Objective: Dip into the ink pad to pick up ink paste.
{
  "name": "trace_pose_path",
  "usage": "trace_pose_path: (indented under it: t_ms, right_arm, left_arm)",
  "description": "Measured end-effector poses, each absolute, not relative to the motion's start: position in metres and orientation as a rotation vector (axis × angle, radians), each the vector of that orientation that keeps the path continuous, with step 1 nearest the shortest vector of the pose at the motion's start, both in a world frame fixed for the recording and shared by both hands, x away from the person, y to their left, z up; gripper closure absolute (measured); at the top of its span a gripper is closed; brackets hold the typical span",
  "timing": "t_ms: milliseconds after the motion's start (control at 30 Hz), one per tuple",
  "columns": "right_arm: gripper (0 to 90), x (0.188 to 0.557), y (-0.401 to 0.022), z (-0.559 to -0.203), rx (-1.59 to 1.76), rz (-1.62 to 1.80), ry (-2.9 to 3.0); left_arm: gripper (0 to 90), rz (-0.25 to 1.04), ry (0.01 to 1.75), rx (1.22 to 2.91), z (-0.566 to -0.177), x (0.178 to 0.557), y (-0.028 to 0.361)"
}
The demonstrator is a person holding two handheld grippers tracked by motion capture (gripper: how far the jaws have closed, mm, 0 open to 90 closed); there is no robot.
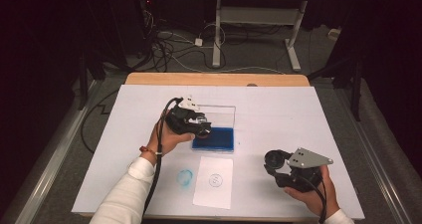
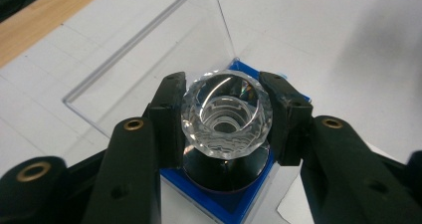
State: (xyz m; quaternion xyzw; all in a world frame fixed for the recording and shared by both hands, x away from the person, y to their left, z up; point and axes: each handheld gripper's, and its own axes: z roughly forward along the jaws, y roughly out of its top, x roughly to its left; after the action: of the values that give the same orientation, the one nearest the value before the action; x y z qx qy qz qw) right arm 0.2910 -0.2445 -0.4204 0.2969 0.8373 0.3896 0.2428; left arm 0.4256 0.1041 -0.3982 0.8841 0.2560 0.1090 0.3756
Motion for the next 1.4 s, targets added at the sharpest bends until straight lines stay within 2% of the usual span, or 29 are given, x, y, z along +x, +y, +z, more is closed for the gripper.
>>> trace_pose_path:
  t_ms: [667, 1400]
  right_arm:
    - [38.6, 0.290, -0.246, -0.422, 0.807, 1.038, 2.300]
    - [38.6, 0.289, -0.244, -0.423, 0.802, 1.025, 2.314]
  left_arm:
    - [55.1, 0.258, 0.670, 2.308, -0.428, 0.431, 0.094]
    - [55.0, 0.263, 0.675, 2.289, -0.431, 0.430, 0.094]
